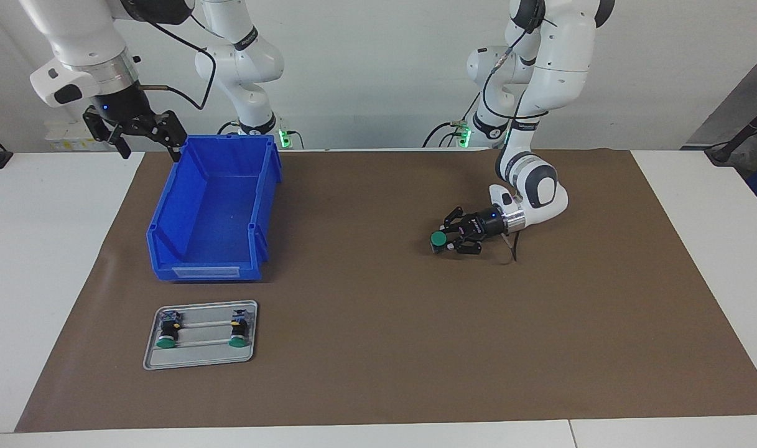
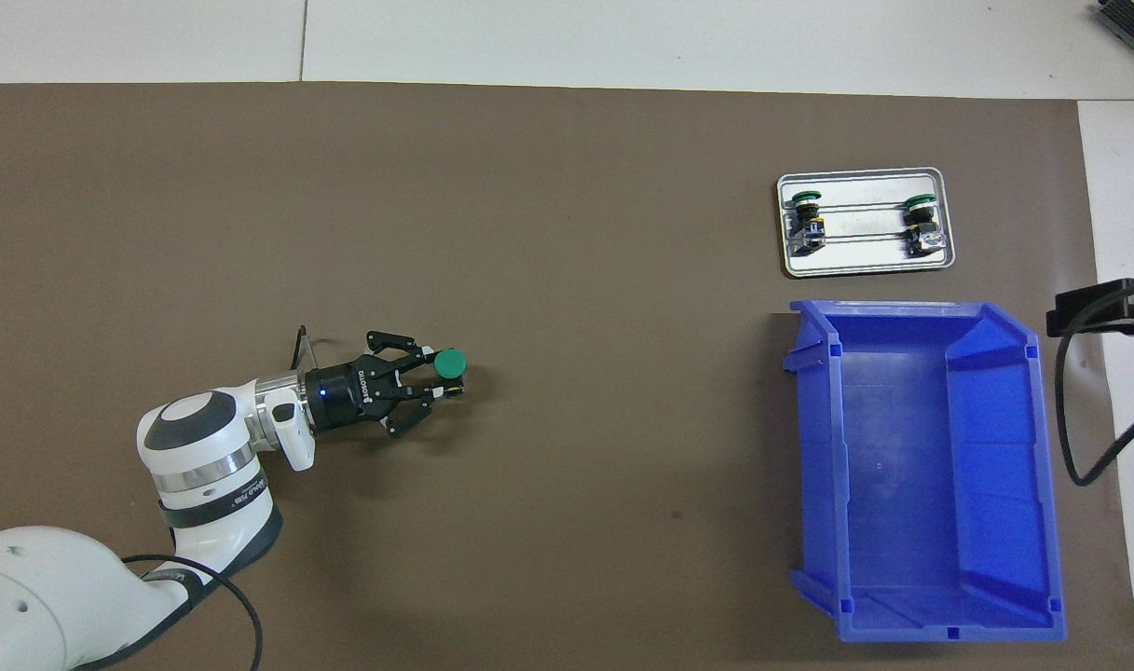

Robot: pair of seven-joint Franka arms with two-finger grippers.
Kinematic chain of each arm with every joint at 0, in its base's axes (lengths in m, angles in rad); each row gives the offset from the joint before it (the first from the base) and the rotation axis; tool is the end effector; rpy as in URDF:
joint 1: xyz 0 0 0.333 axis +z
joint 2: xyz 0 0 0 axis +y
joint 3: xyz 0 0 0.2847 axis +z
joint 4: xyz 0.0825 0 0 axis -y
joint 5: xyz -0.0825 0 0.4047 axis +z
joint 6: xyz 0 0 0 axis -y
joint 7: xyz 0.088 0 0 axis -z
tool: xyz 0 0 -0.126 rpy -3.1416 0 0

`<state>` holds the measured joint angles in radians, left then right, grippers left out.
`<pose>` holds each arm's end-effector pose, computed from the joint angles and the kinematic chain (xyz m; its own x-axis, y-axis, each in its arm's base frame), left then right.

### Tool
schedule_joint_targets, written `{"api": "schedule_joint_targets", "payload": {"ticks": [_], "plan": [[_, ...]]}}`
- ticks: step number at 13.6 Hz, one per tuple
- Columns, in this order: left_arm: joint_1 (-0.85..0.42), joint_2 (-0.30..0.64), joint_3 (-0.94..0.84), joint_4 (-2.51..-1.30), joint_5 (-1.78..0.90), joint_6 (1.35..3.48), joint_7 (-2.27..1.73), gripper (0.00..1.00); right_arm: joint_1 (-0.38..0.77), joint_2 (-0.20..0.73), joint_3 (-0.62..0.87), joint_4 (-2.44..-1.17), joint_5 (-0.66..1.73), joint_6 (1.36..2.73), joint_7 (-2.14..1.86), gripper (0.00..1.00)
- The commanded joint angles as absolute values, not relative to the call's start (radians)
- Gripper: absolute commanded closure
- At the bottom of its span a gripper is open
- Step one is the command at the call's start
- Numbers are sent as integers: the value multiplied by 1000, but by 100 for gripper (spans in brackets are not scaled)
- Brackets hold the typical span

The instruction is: Place and press button with both arms

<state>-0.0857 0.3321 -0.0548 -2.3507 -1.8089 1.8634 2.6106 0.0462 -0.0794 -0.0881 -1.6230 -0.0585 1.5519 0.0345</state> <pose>0.4798 -0.1631 0.1527 0.1121 -0.1212 0.9863 -0.9735 -0.2124 0.0846 0.5502 -0.0322 0.5915 0.9970 -0.0772 0.0098 -0.0776 -0.9957 0.0512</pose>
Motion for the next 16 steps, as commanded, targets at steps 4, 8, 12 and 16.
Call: {"api": "schedule_joint_targets", "payload": {"ticks": [4, 8, 12, 16], "plan": [[-109, 336, -43, -2364, -1815, 1885, 2635, 96, 37, -100, -80, -1646, -43, 1563, 29, 0], [-100, 333, -43, -2365, -1775, 1865, 2692, 100, 37, -100, -80, -1646, -44, 1563, 29, 0], [-83, 336, -38, -2379, -1773, 1810, 2753, 100, 37, -101, -80, -1646, -44, 1563, 29, 0], [-69, 330, -38, -2410, -1773, 1767, 2796, 100, 37, -101, -80, -1646, -43, 1563, 29, 0]]}}
